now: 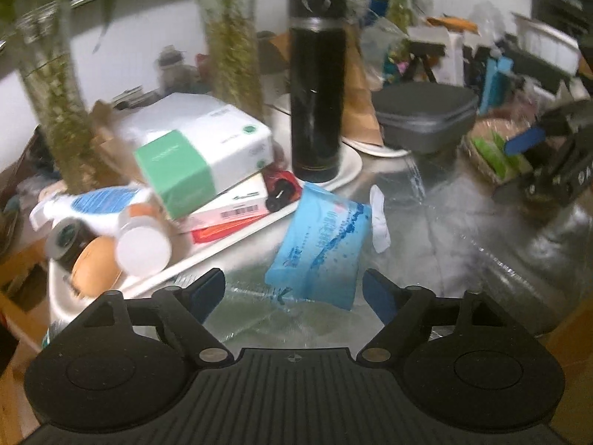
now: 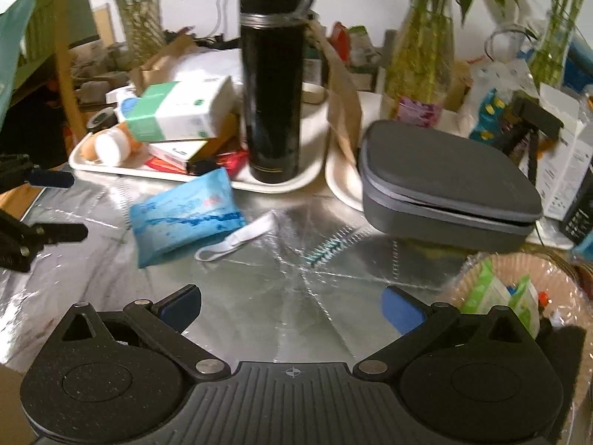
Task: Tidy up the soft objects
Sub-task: 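Lower the left gripper onto the blue wet-wipe pack and close it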
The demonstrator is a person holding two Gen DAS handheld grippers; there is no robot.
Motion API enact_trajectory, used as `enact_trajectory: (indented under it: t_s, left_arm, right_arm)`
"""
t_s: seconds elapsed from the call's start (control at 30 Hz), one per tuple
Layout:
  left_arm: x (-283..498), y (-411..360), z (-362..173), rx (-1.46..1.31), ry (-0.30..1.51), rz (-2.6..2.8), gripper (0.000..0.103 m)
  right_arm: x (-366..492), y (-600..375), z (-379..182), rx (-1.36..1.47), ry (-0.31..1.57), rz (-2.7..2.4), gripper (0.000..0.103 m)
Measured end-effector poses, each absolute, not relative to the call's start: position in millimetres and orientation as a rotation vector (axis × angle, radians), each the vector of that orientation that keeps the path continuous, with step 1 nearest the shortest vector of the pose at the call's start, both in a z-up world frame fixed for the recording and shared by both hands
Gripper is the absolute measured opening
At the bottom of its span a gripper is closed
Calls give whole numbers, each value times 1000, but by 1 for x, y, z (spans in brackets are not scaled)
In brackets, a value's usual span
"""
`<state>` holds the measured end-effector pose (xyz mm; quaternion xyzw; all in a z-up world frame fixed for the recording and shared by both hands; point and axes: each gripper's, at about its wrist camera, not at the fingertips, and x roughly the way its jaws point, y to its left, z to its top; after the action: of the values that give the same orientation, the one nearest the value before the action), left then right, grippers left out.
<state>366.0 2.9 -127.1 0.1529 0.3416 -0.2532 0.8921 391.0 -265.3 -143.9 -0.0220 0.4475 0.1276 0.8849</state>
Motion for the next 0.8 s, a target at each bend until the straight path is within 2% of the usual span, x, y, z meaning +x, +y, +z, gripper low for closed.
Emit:
enact_trajectory:
  t_s: [0.27, 0.8]
  left_arm:
    - [380, -29, -154, 433, 667, -588, 88]
    - [411, -46, -189, 448, 698, -594, 86]
  right_arm:
    - [393, -264, -145, -68, 933, 231, 103]
    - [395, -252, -145, -75, 953, 252, 103]
